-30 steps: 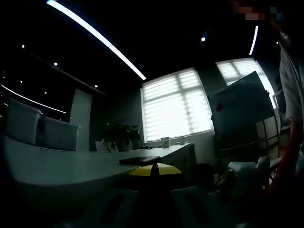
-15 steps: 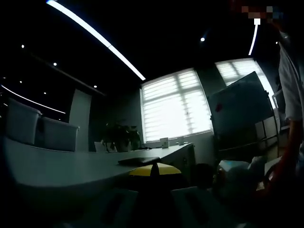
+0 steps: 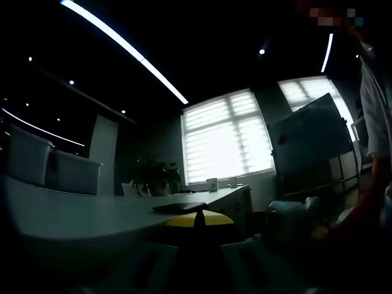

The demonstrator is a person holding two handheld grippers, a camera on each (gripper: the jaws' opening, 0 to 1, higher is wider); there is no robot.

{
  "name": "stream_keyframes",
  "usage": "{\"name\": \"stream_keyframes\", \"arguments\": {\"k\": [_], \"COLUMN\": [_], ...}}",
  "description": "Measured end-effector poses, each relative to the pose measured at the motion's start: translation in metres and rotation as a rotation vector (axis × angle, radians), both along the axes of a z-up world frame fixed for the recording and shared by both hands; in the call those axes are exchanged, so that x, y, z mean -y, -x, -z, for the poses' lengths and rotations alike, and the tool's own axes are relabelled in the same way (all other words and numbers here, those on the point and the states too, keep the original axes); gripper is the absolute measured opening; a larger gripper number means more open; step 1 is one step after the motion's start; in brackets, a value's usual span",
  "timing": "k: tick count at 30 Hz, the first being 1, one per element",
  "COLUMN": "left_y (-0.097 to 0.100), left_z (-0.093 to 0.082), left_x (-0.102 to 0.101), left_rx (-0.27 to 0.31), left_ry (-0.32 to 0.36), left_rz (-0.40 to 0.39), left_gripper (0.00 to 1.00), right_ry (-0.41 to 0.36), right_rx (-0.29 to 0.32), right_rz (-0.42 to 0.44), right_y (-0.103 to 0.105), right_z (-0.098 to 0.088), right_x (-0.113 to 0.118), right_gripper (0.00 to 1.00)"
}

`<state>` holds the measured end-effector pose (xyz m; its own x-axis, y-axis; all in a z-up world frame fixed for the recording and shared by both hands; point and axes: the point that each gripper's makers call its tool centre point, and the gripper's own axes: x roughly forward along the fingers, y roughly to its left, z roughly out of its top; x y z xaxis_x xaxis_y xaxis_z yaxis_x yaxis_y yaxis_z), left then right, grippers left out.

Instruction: Clamp the fixed fixture on the desktop, loosen the retaining clip, secure it to the edge of the desk, and tighten the retaining clip.

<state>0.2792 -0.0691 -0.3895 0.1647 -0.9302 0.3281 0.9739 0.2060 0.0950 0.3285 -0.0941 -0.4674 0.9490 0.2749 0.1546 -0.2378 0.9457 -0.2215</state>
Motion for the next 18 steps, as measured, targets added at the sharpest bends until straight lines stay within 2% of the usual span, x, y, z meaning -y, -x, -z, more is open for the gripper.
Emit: {"name": "stream_keyframes", "arguments": {"k": [6,8,10,13,18], "left_y": [-0.001,0.0,0.0,0.0,0.001], "left_z": [0.0,0.0,0.001,0.001,0.0], "left_x": [0.0,0.0,0.0,-0.001,0.0], "left_rx": [0.002,0.002,0.003,0.0,0.003], "left_ry": [0.001,0.002,-0.002,0.0,-0.003], "left_rz": [0.001,0.0,-0.002,0.0,-0.004], "left_gripper": [0.01,0.01,0.01,0.01,0.01], "right_ry": [-0.004,-0.022,-0.013,-0.034,-0.007], "right_rx": [-0.003,-0.003,-0.041,-0.038,-0.057], "right_rz": [-0.02,0.012,0.076,0.115,0.225], "right_y": [0.001,0.002,0.004,0.015,0.025], "right_z": [0.0,0.0,0.006,0.011,0.026], "right_x": [-0.003,-0.002,0.003,-0.004,-0.01], "right_gripper": [0.2,0.22,0.27,0.31,0.35]}}
